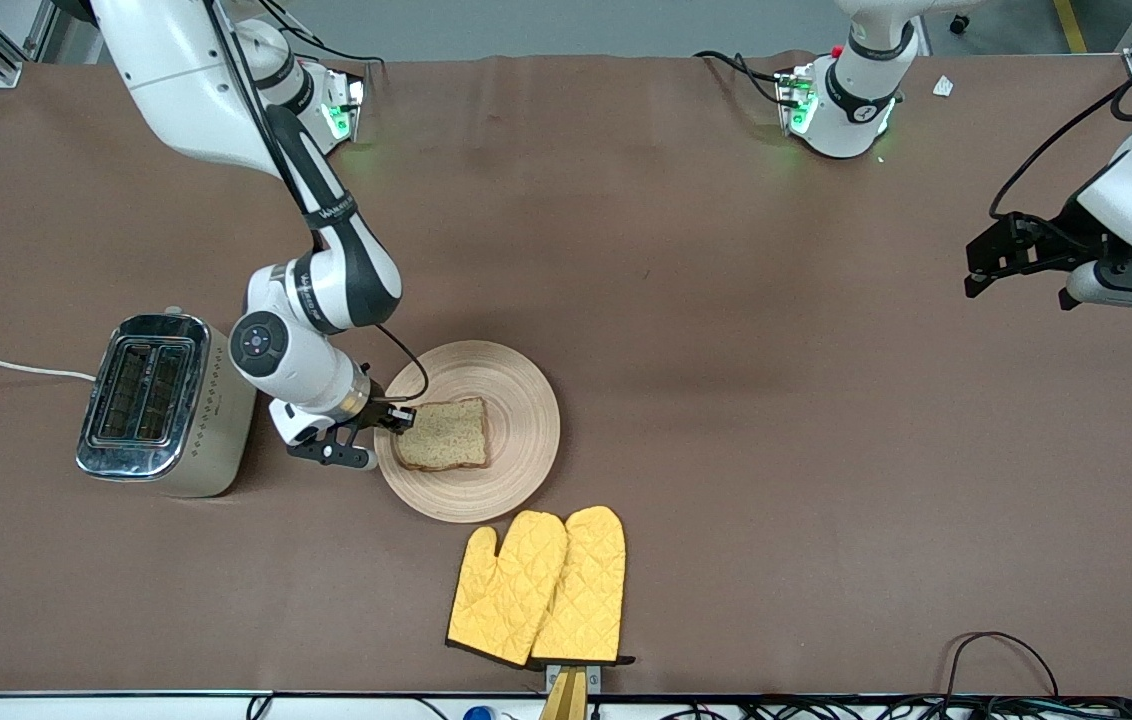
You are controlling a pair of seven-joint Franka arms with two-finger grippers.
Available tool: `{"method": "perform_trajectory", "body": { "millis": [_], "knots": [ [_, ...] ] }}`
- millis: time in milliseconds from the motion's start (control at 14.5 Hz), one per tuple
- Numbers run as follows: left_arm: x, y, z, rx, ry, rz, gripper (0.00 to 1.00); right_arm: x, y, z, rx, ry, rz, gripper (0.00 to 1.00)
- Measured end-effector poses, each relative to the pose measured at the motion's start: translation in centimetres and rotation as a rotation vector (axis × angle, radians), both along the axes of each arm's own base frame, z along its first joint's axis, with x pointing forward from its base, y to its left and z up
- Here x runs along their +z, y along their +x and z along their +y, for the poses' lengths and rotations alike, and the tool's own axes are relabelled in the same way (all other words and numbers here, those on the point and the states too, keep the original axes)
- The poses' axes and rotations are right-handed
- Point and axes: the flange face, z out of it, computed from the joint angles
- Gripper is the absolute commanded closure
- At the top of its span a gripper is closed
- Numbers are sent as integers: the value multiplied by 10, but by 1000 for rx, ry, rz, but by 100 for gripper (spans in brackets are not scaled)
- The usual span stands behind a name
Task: Move plate and put bread in toaster
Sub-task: 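Grasp the bread slice with the right gripper and lift it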
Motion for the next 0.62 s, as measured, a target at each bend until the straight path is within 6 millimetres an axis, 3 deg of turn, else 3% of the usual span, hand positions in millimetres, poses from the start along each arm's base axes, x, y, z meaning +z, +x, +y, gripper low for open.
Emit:
{"method": "perform_trajectory", "body": {
  "millis": [207, 621],
  "knots": [
    [0, 1, 6, 11, 1, -1, 0, 61, -1, -8, 30, -60, 5, 100],
    [5, -2, 11, 21, 14, -1, 0, 181, -9, -14, 53, -367, 39, 100]
  ]
}}
